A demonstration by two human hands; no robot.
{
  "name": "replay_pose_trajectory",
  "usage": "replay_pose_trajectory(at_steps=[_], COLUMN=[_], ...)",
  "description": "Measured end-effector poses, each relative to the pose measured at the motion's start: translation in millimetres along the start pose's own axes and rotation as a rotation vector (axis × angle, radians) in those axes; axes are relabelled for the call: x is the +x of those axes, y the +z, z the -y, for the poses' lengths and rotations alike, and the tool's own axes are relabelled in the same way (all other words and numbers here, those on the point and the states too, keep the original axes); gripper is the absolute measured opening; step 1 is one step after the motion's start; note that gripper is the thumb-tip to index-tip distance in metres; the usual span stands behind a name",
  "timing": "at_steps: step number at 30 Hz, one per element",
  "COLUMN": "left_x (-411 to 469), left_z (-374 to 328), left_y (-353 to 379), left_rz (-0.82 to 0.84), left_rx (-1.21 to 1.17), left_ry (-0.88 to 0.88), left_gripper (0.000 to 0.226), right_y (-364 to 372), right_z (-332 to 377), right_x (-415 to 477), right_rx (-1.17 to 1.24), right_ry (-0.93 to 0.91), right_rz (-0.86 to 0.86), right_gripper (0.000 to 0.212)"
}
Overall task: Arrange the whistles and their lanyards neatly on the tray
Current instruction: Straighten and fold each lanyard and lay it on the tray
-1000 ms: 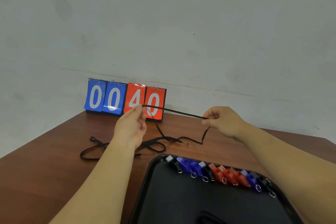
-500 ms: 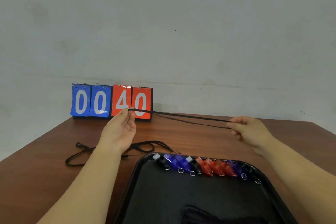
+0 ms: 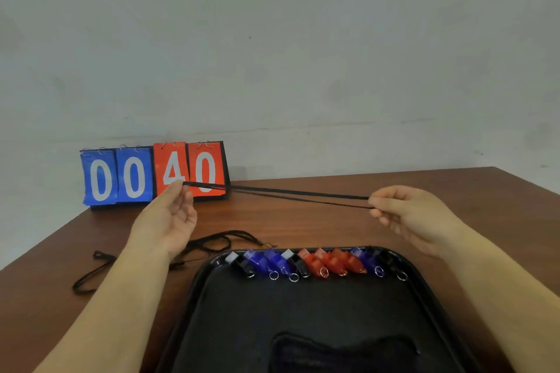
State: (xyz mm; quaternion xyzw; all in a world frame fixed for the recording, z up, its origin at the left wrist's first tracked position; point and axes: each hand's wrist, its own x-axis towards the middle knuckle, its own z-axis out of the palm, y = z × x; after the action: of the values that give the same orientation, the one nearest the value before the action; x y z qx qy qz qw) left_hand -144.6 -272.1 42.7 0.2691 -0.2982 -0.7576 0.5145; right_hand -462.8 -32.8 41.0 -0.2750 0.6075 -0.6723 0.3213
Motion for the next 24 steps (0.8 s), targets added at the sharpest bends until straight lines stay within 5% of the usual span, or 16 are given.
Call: replay_pose_trajectory(at_steps=[24], left_x=[-10], left_z=[-8], left_y=[14], left_rz=[0.163], left_rx=[-0.182], left_ry=[0.028], left_gripper=[0.025], right_y=[1], right_z=[-19], right_x=[3], right_rx=[-0.277], right_ry=[-0.082], right_rz=[-0.068], right_gripper=[0.006])
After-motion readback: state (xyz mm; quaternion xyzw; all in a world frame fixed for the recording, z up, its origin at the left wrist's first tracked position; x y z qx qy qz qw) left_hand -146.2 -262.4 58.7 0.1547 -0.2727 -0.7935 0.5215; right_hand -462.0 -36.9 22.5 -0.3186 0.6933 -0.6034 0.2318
